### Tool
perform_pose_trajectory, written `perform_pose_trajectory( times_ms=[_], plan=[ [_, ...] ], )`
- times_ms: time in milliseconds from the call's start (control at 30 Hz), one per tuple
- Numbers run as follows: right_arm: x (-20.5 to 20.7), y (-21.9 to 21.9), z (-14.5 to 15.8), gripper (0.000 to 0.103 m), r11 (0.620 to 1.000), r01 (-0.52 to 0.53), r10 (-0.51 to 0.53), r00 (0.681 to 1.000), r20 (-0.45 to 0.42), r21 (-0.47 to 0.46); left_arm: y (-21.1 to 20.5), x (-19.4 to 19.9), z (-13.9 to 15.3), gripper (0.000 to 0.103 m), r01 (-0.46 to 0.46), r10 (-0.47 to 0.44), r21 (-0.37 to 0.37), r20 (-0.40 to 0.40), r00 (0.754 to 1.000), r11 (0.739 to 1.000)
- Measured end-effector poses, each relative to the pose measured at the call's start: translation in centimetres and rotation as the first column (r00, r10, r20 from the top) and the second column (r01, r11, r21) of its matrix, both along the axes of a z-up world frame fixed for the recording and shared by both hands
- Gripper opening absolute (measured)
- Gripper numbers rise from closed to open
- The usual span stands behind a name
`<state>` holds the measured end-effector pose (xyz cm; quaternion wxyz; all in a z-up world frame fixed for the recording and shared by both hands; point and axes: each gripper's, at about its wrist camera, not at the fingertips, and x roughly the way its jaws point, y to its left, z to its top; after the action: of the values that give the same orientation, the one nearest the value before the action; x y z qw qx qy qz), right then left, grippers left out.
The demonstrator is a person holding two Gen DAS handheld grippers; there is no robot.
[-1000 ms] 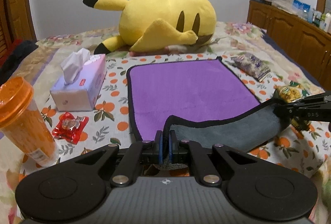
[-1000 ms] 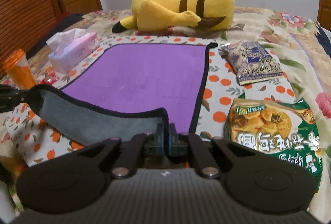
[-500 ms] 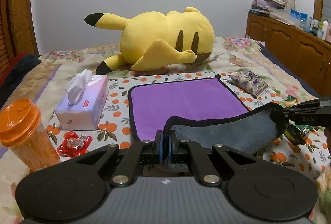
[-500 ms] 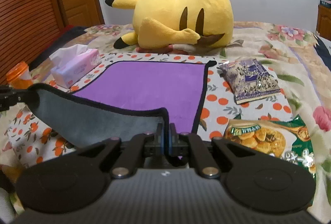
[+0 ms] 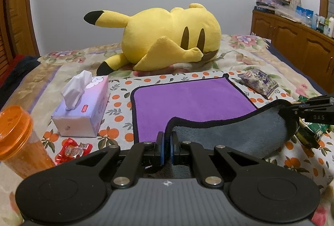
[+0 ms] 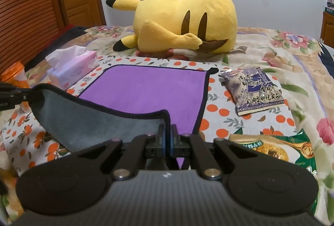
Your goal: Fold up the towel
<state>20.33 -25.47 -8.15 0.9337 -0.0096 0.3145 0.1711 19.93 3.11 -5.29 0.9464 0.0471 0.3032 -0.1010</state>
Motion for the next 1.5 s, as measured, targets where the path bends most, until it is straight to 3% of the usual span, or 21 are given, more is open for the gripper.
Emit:
perform_pose_trajectory(
  times_ms=[367, 767, 1100, 1500],
  plan=[
    [1.2, 0.0, 0.4, 0.005, 1.000, -0.006, 0.006, 1.000, 0.027, -0.006, -0.3, 0.8, 0.8, 0.006, 0.009, -0.009, -0.005, 0.027, 1.000, 1.000],
    [2.3, -0.5, 2.9, 0.005, 1.000, -0.002, 0.001, 0.994, 0.110, 0.014, -0.5, 2.2, 2.7, 0.006, 0.014, -0.014, -0.009, 0.080, 0.997, 1.000],
    [3.9, 0.0, 4.0, 0.005, 1.000, -0.009, 0.010, 0.987, 0.160, -0.005, -0.3, 4.8, 4.4, 0.006, 0.026, -0.022, -0.038, 0.103, 0.994, 0.999],
    [7.6, 0.7, 4.8, 0.005, 0.999, 0.005, 0.006, 0.975, 0.224, -0.049, -0.5, 8.6, 4.9, 0.006, 0.002, -0.002, -0.003, 0.145, 0.989, 1.000]
  ],
)
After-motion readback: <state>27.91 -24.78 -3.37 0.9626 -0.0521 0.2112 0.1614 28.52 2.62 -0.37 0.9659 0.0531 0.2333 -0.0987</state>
